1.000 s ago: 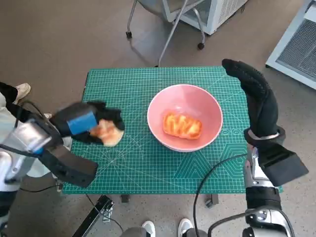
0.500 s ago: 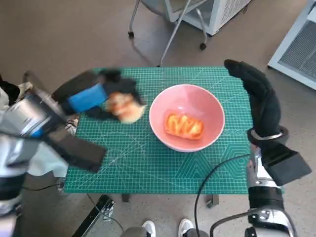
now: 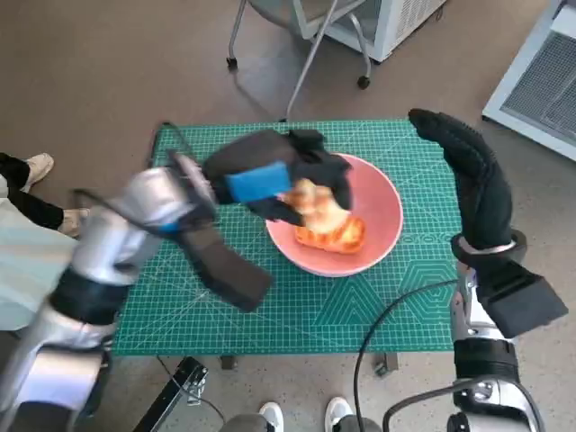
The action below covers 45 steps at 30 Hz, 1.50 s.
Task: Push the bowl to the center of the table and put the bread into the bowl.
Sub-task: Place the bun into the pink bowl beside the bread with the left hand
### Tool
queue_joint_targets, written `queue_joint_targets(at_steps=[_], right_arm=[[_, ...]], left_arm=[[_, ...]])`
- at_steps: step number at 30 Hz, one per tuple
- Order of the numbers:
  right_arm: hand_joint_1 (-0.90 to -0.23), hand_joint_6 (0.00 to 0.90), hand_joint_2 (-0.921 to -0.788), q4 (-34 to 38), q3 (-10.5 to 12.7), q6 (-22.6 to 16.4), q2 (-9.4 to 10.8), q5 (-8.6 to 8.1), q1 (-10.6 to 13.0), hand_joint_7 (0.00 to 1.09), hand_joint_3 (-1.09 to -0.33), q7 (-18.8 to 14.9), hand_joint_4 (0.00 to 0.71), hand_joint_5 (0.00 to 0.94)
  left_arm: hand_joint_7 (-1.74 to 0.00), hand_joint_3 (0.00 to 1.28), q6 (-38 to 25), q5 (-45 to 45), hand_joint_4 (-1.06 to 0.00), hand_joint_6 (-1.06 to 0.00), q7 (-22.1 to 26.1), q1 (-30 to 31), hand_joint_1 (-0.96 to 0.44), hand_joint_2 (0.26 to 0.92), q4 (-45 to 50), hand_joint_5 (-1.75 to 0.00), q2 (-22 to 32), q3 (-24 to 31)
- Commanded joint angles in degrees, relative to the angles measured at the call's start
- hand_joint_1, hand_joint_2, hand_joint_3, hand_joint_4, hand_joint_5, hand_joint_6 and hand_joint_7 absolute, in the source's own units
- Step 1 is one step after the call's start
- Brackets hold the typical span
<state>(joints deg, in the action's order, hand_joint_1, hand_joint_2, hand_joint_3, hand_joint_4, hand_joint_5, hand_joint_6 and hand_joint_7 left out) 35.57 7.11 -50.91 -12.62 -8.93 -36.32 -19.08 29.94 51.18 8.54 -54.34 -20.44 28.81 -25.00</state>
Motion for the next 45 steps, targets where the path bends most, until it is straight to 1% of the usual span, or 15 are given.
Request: queue_joint_targets(at_steps=[1,4,8,9,10,12,14,15,18,24,27,32,35,39,45], right_arm=[[-0.621,0.052,-0.921,0.7,0.2,0.4,-0.1,-0.24,0.3,0.80,-0.744,-0.2,0.365,0.001],[-0.618,0.053,-0.921,0.1,0.0,0.4,0.1,-0.15,0.7,0.79,-0.743,-0.1,0.363,0.000],[-0.616,0.053,-0.921,-0.2,0.0,0.4,0.1,-0.20,0.9,0.79,-0.745,-0.2,0.360,0.000],[-0.616,0.053,-0.921,-0.2,0.0,0.4,0.0,-0.26,0.9,0.79,-0.745,-0.3,0.360,0.000],[-0.616,0.052,-0.921,-0.2,0.0,0.4,0.0,-0.38,0.9,0.79,-0.745,-0.4,0.359,0.000],[-0.618,0.052,-0.921,-0.2,0.1,0.4,-0.1,-0.55,1.0,0.79,-0.744,-0.5,0.358,0.000],[-0.619,0.052,-0.921,-0.1,0.1,0.4,-0.1,-0.75,1.0,0.79,-0.743,-0.6,0.358,0.000],[-0.619,0.052,-0.921,0.0,0.2,0.3,-0.2,-0.84,0.9,0.79,-0.742,-0.7,0.358,0.000],[-0.621,0.053,-0.921,0.1,0.2,0.5,-0.2,-1.02,0.8,0.79,-0.738,-0.8,0.359,0.001],[-0.629,0.056,-0.921,-0.1,0.0,0.8,0.0,-0.78,0.6,0.79,-0.735,-0.7,0.360,0.001],[-0.628,0.056,-0.921,0.0,-0.1,0.9,0.2,-0.71,0.4,0.79,-0.735,-0.6,0.360,0.001],[-0.622,0.056,-0.921,-0.4,-0.3,1.2,0.5,-0.68,0.2,0.79,-0.737,-0.4,0.360,0.001],[-0.620,0.054,-0.921,-0.7,-0.4,1.4,0.7,-0.48,0.2,0.79,-0.738,-0.2,0.360,0.001],[-0.620,0.046,-0.921,-1.0,-0.5,2.1,0.8,-0.90,-0.6,0.79,-0.737,-0.4,0.360,0.001],[-0.607,0.046,-0.921,-0.9,0.0,2.8,0.5,-1.55,-1.7,0.78,-0.732,-0.6,0.367,0.005]], left_arm=[[-1.22,0.09,-0.8,2.2,-0.58,-0.70,-2.2,-2.1,0.00,0.920,-6.5,-1.13,-3.2,-3.1],[-1.25,0.13,-5.0,2.6,-0.54,-0.64,1.4,-1.4,0.00,0.921,-7.5,-1.20,-5.1,-4.2],[-1.39,0.26,-10.7,4.0,-0.39,-0.48,7.8,-0.2,0.00,0.921,-4.9,-1.39,-5.8,-5.5],[-1.42,0.28,-12.0,4.4,-0.38,-0.46,9.3,0.0,-0.07,0.921,-4.0,-1.25,-5.8,-5.8],[-1.48,0.32,-13.0,4.8,-0.41,-0.41,10.9,0.2,-0.16,0.921,-2.9,-0.94,-5.7,-6.0],[-0.81,0.29,-14.1,5.0,-0.48,-0.48,12.8,0.4,0.03,0.917,-1.1,-0.44,-5.2,-6.2],[-0.47,0.28,-14.7,5.0,-0.50,-0.54,14.0,0.8,0.10,0.919,0.6,-0.23,-4.7,-6.0],[-0.33,0.28,-14.9,5.0,-0.50,-0.56,14.3,0.9,0.13,0.920,1.2,-0.15,-4.5,-5.9],[-0.16,0.27,-15.7,4.2,-0.46,-0.56,15.4,1.3,0.17,0.921,2.4,-0.05,-4.2,-5.3],[-0.06,0.21,-15.4,0.5,-0.41,-0.58,14.7,1.8,0.17,0.910,2.6,-0.01,-4.3,-3.2],[-0.05,0.12,-15.3,-2.4,-0.42,-0.62,14.7,2.2,0.07,0.853,2.8,-0.01,-4.6,-1.7],[-0.06,0.05,-15.3,-8.5,-0.45,-0.68,14.9,3.3,-0.01,0.821,4.1,-0.01,-5.0,1.6],[-0.07,0.04,-16.3,-13.2,-0.49,-0.71,16.3,4.2,0.01,0.832,5.5,-0.03,-5.5,4.0],[-0.10,0.03,-17.2,-21.6,-0.61,-0.80,17.2,7.1,0.06,0.860,10.7,-0.05,-4.5,9.7],[-0.13,0.02,-17.3,-27.1,-0.72,-0.84,15.6,10.4,0.10,0.865,14.8,-0.07,-3.8,14.7]])
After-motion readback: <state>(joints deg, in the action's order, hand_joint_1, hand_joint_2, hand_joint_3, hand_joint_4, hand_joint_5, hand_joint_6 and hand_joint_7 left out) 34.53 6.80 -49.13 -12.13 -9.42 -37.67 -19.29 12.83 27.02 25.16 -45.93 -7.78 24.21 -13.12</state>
